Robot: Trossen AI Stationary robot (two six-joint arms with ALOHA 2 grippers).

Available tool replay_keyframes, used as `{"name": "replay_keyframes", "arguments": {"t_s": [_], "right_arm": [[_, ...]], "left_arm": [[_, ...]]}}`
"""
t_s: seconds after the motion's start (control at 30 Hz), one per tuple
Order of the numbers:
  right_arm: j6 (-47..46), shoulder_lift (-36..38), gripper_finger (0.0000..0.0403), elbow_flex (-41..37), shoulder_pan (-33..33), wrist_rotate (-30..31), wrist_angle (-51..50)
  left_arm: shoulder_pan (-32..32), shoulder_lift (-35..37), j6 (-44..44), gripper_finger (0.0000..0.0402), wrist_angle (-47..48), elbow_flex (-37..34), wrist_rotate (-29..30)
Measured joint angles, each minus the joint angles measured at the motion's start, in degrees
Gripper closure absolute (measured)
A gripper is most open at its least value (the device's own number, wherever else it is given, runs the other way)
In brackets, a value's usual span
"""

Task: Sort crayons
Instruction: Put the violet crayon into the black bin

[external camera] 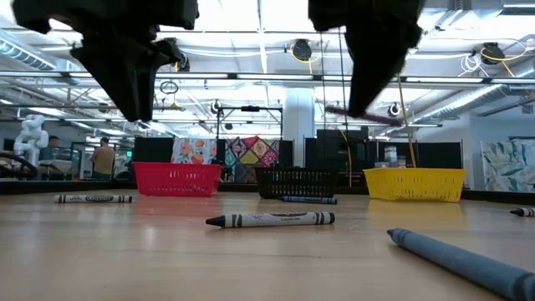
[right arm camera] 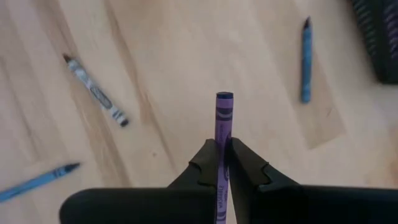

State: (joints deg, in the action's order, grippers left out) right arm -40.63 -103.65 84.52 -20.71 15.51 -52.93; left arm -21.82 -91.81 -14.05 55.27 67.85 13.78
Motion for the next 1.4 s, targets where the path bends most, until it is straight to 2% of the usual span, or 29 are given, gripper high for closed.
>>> {"name": "replay_keyframes", "arguments": {"t_s": [0.2, 0.6, 0.93, 1.07, 1.3, 1.4], "right_arm": [[8.55, 1.93, 0.0403, 0.07, 7.22, 2.61, 0.37], [26.79, 2.40, 0.0403, 0.14, 21.13, 2.12, 3.06], [39.84, 0.52, 0.0403, 0.23, 32.38, -6.42, 9.50], [44.09, -2.21, 0.0403, 0.21, 34.76, -6.74, 9.84], [48.88, -4.82, 0.0403, 0.20, 36.23, -6.87, 12.09], [50.06, -5.17, 0.0403, 0.18, 36.84, -9.48, 11.66]], "left_arm": [[2.54, 0.00, 3.93, 0.0307, 0.17, 0.00, 0.03], [8.80, 0.00, 9.17, 0.0307, -0.92, 0.00, -0.13], [14.31, 0.00, 15.94, 0.0307, -5.80, 0.00, -0.27], [15.73, 0.00, 16.44, 0.0307, -10.93, 0.00, -0.71], [16.54, 0.00, 19.18, 0.0307, -19.37, 0.00, -4.83], [16.57, 0.00, 19.44, 0.0307, -20.95, 0.00, -4.86]]}}
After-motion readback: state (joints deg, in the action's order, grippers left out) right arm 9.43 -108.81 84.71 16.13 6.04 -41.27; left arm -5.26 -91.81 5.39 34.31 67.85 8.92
